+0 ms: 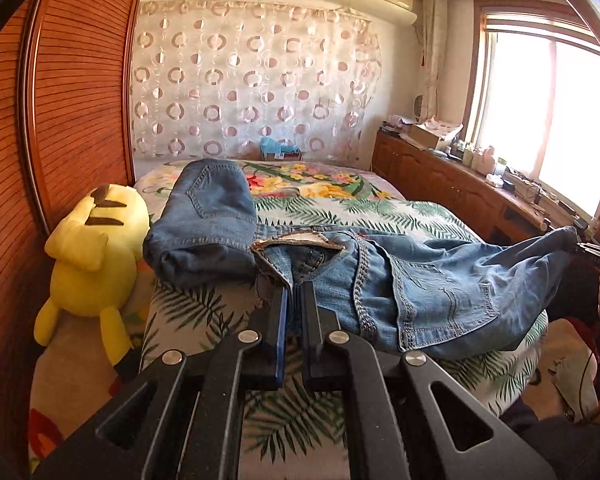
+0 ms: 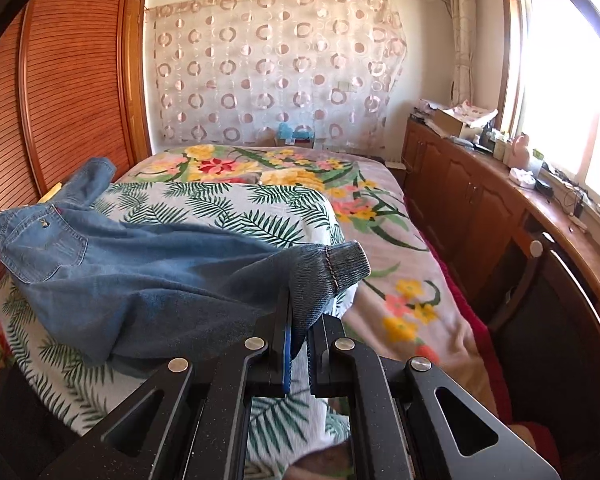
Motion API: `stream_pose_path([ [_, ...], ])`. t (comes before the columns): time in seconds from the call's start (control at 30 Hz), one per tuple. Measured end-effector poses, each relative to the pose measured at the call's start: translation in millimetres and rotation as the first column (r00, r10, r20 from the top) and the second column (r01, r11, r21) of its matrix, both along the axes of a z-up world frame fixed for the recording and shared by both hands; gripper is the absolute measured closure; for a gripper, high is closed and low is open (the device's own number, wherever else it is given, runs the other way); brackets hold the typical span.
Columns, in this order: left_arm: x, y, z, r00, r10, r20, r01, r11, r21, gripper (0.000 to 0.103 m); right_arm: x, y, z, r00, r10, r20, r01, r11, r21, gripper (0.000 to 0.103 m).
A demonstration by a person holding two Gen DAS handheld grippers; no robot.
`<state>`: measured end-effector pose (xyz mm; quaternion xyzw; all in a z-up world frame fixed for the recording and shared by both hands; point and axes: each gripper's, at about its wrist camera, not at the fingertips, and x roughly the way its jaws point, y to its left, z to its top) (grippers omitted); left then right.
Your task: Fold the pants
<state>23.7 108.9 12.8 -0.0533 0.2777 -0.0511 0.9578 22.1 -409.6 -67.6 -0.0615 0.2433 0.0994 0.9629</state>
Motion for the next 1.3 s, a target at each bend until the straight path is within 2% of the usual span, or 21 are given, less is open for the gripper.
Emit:
stream_pose_path([
  [0.1, -4.8, -1.6, -14.2, 0.999, 0.000, -0.039, 0.000, 1.000, 0.017, 0.096, -0.3, -8.4, -4.1, 1.000, -0.001, -0.019, 0.002, 0.999, 0.040, 0.098],
  [0.3, -3.6, -5.0, -42.5, 0.994, 0.013, -0.112, -0.008, 0.999, 0.043, 0.096, 9.2, -20.5, -35.1, 0.994, -0.029, -0.104, 0.040, 0.994, 0.100, 0.098],
  [0.37, -5.4, -5.1, -45.0, 0.993, 0.017, -0.115, -0.011, 0.999, 0.046, 0.090, 11.5, -23.2, -39.7, 0.992, -0.031, -0.119, 0.045, 0.992, 0.117, 0.098],
  [0.47, -6.4, -5.6, -44.1, 0.994, 0.030, -0.105, -0.024, 0.998, 0.064, 0.078, 13.0, -25.2, -39.5, 0.992, -0.034, -0.124, 0.049, 0.991, 0.125, 0.096],
  [0.5, -7.0, -4.8, -42.5, 0.995, 0.035, -0.095, -0.029, 0.997, 0.065, 0.070, 13.3, -26.3, -39.4, 0.992, -0.036, -0.125, 0.052, 0.991, 0.127, 0.095],
  [0.53, -7.6, -4.4, -40.7, 0.996, 0.036, -0.087, -0.031, 0.998, 0.061, 0.056, 13.0, -26.4, -39.0, 0.991, -0.038, -0.125, 0.055, 0.990, 0.128, 0.093],
  [0.57, -8.1, -3.5, -39.5, 0.996, 0.035, -0.080, -0.031, 0.998, 0.057, 0.051, 11.8, -25.3, -38.4, 0.992, -0.039, -0.124, 0.055, 0.990, 0.129, 0.091],
  [0.6, -7.8, -3.0, -38.4, 0.996, 0.036, -0.077, -0.033, 0.998, 0.052, 0.037, 12.7, -25.6, -37.5, 0.992, -0.041, -0.122, 0.056, 0.990, 0.127, 0.091],
  [0.63, -6.8, -2.3, -37.3, 0.996, 0.040, -0.074, -0.037, 0.998, 0.047, 0.018, 10.7, -23.3, -36.5, 0.992, -0.042, -0.120, 0.057, 0.990, 0.126, 0.090],
  [0.67, -6.0, -1.7, -36.4, 0.997, 0.044, -0.065, -0.041, 0.998, 0.041, 0.016, 5.0, -20.0, -38.6, 0.992, -0.044, -0.118, 0.059, 0.990, 0.127, 0.090],
  [0.77, 3.0, -0.2, -36.2, 0.997, 0.035, -0.064, -0.034, 0.999, 0.020, 0.011, 2.2, -18.2, -41.9, 0.993, -0.045, -0.109, 0.059, 0.990, 0.130, 0.089],
  [1.03, 37.8, -12.0, -47.8, 0.996, -0.003, -0.087, 0.000, 1.000, -0.029, 0.010, -6.8, -25.3, -43.7, 0.992, -0.078, -0.095, 0.092, 0.984, 0.155, 0.069],
  [1.3, 53.2, -46.6, -56.8, 0.991, -0.077, -0.107, 0.077, 0.997, 0.002, 0.010, -4.3, -24.5, -46.6, 0.987, -0.104, -0.124, 0.126, 0.976, 0.178, 0.068],
])
